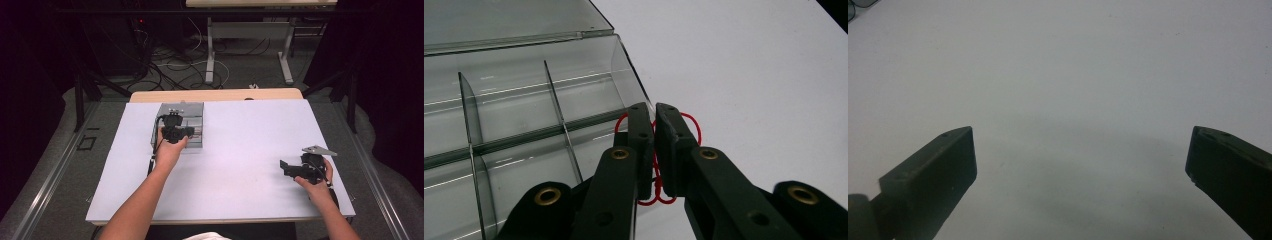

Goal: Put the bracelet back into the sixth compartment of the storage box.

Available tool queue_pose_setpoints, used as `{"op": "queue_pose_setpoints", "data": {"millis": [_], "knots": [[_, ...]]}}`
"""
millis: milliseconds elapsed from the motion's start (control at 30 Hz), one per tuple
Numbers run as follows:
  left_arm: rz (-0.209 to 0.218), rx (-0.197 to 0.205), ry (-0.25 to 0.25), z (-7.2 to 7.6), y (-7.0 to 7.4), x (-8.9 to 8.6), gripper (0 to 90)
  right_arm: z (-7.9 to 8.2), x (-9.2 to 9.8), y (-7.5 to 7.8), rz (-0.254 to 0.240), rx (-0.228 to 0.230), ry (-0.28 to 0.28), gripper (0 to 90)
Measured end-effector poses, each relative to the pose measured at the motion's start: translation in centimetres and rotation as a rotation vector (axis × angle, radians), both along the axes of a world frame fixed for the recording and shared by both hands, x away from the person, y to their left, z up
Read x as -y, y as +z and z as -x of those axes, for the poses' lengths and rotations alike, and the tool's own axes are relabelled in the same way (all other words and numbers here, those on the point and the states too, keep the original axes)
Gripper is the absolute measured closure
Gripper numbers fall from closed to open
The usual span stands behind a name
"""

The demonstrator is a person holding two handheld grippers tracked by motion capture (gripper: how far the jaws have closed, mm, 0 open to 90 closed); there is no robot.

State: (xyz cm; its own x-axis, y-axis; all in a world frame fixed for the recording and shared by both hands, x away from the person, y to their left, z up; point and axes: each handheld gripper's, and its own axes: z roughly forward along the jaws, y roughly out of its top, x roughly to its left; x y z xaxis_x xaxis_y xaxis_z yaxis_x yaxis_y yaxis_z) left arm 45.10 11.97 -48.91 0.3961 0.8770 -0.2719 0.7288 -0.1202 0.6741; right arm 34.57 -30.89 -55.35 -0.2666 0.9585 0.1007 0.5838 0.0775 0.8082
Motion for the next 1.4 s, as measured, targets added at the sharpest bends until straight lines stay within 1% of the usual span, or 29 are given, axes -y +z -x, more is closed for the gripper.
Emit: {"op": "queue_pose_setpoints", "data": {"millis": [100, 133, 233, 267, 300, 500, 567, 667, 833, 900, 1233, 1367, 1400], "knots": [[0.006, -0.009, 0.003, -0.2, -0.2, 0.0, 86.4, 0.0, 0.0, 0.0, 0.000, 0.000, 0.001, 0.0], [0.011, -0.016, 0.015, -0.4, -0.3, 0.0, 86.4, 0.0, 0.0, 0.0, -0.001, 0.000, 0.001, 0.0], [0.012, -0.022, 0.016, -0.6, -0.5, 0.0, 86.4, 0.0, 0.0, 0.0, -0.001, -0.003, 0.001, 0.0], [0.005, -0.019, 0.026, -0.7, -0.6, 0.0, 86.4, 0.0, 0.0, 0.0, 0.001, -0.004, 0.001, 0.0], [0.005, -0.019, 0.026, -0.7, -0.6, 0.0, 86.4, 0.0, 0.0, 0.0, 0.001, -0.004, 0.001, 0.0], [0.006, -0.035, 0.046, -1.1, -1.0, -0.2, 86.4, 0.0, 0.1, -0.1, 0.002, -0.003, 0.005, 0.0], [0.013, -0.038, 0.051, -1.2, -1.2, -0.2, 86.3, 0.0, -0.1, 0.0, -0.003, -0.006, 0.001, 0.0], [0.013, -0.051, 0.056, -1.5, -1.4, -0.3, 86.3, 0.0, 0.0, -0.1, -0.002, -0.005, 0.003, 0.0], [0.015, -0.060, 0.069, -1.7, -1.7, -0.4, 86.3, 0.0, 0.0, -0.1, -0.003, -0.005, 0.002, 0.0], [0.024, -0.064, 0.074, -1.8, -1.8, -0.4, 86.3, -0.1, 0.0, -0.1, -0.002, -0.004, 0.003, 0.0], [0.031, -0.083, 0.083, -2.0, -2.2, -0.5, 86.3, 0.0, 0.0, 0.0, -0.001, -0.004, 0.002, 0.0], [0.023, -0.086, 0.086, -2.1, -2.5, -0.4, 86.3, 0.0, 0.0, 0.0, 0.001, -0.002, 0.003, 0.0], [0.028, -0.096, 0.084, -2.2, -2.6, -0.4, 86.3, 0.0, 0.0, 0.0, 0.002, -0.002, 0.003, 0.0]]}}
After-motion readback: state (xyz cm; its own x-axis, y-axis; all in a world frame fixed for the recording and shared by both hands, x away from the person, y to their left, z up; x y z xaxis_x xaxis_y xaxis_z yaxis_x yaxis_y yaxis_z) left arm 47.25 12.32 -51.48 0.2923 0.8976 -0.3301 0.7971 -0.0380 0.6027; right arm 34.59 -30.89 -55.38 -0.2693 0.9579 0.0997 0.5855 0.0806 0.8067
